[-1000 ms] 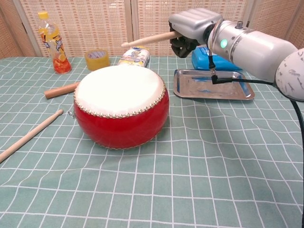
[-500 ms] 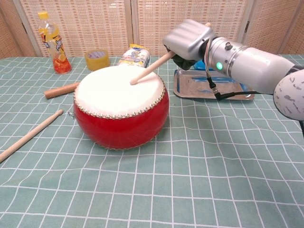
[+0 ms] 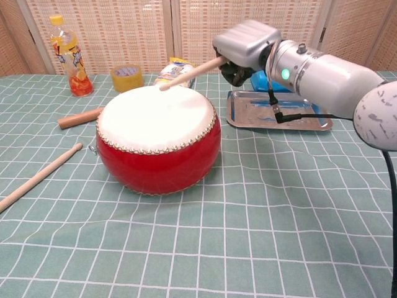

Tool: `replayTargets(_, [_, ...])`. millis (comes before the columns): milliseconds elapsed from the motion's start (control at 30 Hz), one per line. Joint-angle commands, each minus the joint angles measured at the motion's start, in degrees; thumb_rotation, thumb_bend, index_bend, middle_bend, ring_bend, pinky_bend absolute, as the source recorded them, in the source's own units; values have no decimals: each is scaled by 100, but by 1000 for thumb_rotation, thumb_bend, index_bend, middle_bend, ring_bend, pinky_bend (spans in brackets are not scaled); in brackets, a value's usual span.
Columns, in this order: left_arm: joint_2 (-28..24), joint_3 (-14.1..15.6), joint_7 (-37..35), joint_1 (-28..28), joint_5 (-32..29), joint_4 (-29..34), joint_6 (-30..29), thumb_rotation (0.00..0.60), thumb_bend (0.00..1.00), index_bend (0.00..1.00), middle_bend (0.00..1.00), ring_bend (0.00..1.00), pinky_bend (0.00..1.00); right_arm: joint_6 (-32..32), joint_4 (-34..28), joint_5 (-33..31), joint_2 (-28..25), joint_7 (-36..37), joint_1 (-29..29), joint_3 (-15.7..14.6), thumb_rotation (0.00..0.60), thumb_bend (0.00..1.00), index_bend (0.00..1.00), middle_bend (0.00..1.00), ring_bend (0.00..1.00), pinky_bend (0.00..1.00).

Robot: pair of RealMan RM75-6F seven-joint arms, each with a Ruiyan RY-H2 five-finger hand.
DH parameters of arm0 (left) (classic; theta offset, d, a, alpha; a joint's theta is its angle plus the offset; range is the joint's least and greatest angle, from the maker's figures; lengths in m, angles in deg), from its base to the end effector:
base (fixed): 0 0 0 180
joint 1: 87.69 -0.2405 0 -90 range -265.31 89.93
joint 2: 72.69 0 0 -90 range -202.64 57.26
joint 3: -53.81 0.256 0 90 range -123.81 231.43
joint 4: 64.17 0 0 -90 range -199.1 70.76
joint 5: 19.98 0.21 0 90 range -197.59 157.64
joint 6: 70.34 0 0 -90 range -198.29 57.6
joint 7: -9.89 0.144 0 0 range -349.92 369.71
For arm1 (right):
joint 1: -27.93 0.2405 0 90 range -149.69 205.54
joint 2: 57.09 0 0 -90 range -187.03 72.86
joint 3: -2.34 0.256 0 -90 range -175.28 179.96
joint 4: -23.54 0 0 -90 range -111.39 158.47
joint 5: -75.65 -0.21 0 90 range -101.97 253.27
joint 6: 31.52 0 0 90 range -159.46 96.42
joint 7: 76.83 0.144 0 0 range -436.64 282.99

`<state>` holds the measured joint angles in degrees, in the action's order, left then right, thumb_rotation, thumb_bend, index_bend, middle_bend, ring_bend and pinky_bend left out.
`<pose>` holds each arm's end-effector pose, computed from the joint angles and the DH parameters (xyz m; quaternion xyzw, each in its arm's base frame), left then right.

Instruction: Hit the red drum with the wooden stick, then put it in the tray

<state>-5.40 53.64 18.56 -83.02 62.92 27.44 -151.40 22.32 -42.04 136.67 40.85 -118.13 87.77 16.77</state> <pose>-0.3234 0.1687 0.1293 -0.6236 -0.4004 -0.3112 0.5950 -0.0608 -0.4224 -0.0290 0.7866 -0.1248 0.3266 0.5089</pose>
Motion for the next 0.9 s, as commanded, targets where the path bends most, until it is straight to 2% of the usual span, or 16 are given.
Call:
replayTargets(33, [-1, -3, 5, 3, -3, 2, 3, 600, 323, 167, 93, 0, 20, -63, 148, 22, 67, -236, 35, -139, 600, 677, 1000, 1000, 991, 1000])
replayTargets(100, [-2, -7, 4, 1, -7, 0, -3, 600, 322, 167, 93, 0, 20, 4, 121, 16, 69, -154, 23, -72, 600, 677, 1000, 1000, 990, 1000])
replayTargets(333, [-19, -16, -7, -5, 6, 13, -34, 600, 323, 167, 93, 0, 20, 532, -60, 297, -19, 828, -56, 387, 600, 677, 1000, 1000, 990, 1000])
replayTargets(467, [-16, -12, 0, -3, 1, 12, -23, 600, 323, 167, 93, 0, 20, 394, 12, 335, -60, 605, -20, 256, 600, 677, 1000, 1000, 989, 1000])
replayTargets(600, [-4, -9, -4, 0, -11, -1, -5, 600, 322, 167, 93, 0, 20, 36, 201, 329, -11, 62, 26, -110, 600, 677, 1000, 1000, 986, 1000])
replayTargets(700, [-3, -7, -4, -1, -17, -10, 2, 600, 322, 167, 93, 0, 20, -215, 283, 199, 27, -290, 45, -277, 600, 677, 1000, 1000, 978, 1000])
replayTargets(767, [-2, -7, -9, -5, -24, -19, 1, 600, 322, 167, 93, 0, 20, -233, 274, 93, 53, -396, 40, -263, 600, 678, 1000, 1000, 975, 1000])
replayTargets(900, [-3, -8, 1, -3, -28, -17, 6, 600, 323, 167, 93, 0, 20, 188, 177, 290, 62, 166, -14, 10, 600, 677, 1000, 1000, 974, 1000])
